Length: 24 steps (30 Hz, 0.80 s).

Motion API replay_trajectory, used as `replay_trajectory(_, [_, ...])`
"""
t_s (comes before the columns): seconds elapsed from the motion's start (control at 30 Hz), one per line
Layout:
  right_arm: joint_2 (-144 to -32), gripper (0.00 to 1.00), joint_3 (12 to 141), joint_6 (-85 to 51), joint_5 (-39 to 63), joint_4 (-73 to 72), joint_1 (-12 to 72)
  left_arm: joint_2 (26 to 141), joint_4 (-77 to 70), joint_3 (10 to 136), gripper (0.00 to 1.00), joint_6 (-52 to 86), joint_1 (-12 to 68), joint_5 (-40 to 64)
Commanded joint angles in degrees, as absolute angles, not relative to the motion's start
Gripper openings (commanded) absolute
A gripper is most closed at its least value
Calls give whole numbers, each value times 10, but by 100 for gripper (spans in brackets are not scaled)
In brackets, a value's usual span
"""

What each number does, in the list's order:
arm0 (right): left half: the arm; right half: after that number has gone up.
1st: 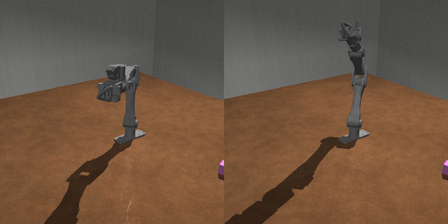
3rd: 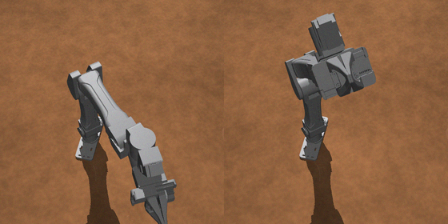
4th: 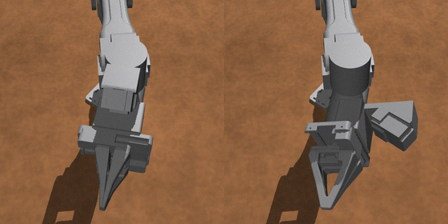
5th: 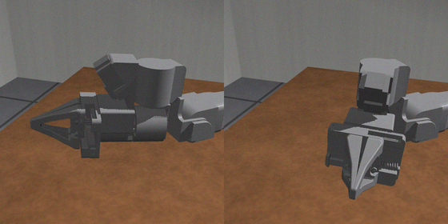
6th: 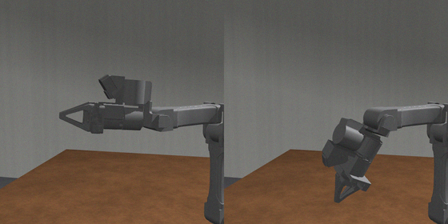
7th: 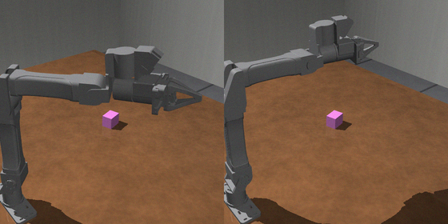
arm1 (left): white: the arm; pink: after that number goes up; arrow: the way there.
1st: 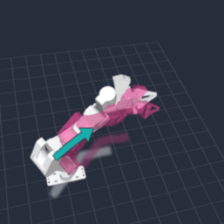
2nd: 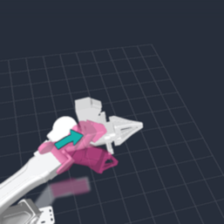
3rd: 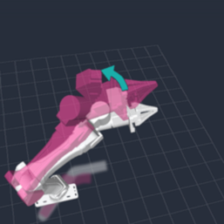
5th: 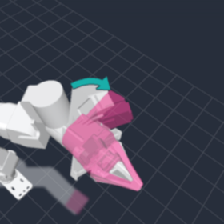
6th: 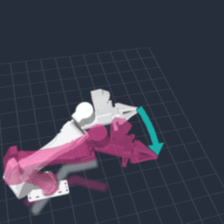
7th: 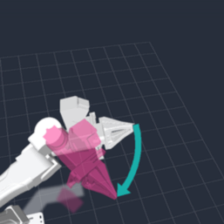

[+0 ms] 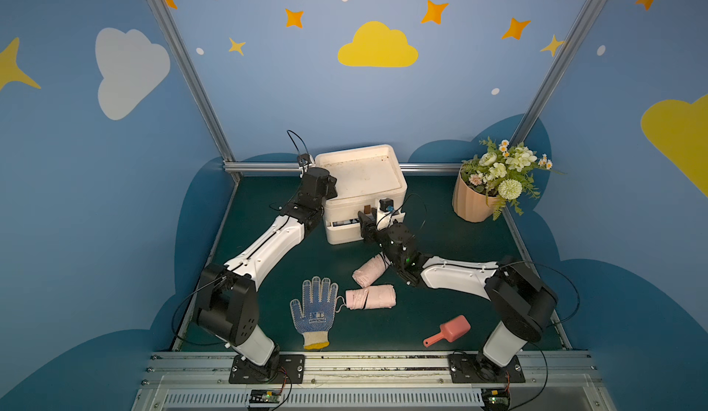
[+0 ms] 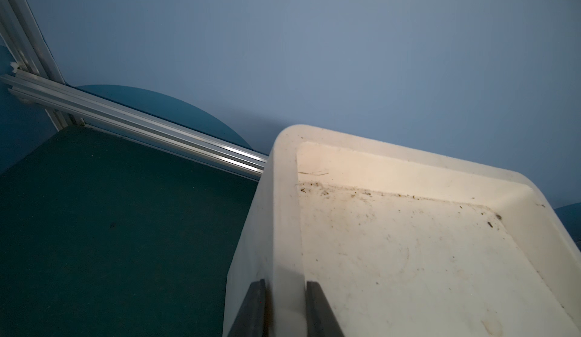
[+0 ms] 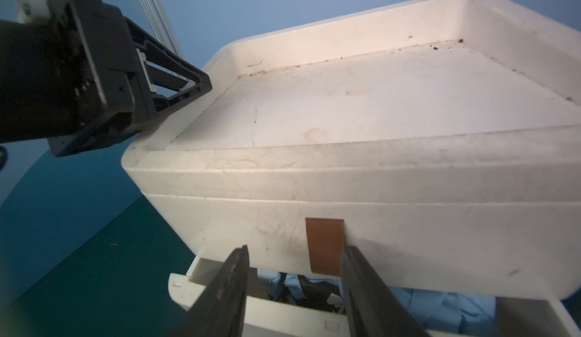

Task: Place the umbrella in the drawer by color
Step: Close the drawer in the storage box.

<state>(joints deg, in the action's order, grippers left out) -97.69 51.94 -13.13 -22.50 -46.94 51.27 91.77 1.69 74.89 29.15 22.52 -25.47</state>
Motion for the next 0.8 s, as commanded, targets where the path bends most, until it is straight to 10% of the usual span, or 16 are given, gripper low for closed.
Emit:
replay_trajectory(0.0, [-963, 52, 490, -148, -231, -475, 517, 915, 112, 739, 18, 307, 263, -126])
replay_trajectory(0.77, [-1043, 52, 547, -162, -199, -446, 475, 927, 140, 745, 18, 331, 264, -97])
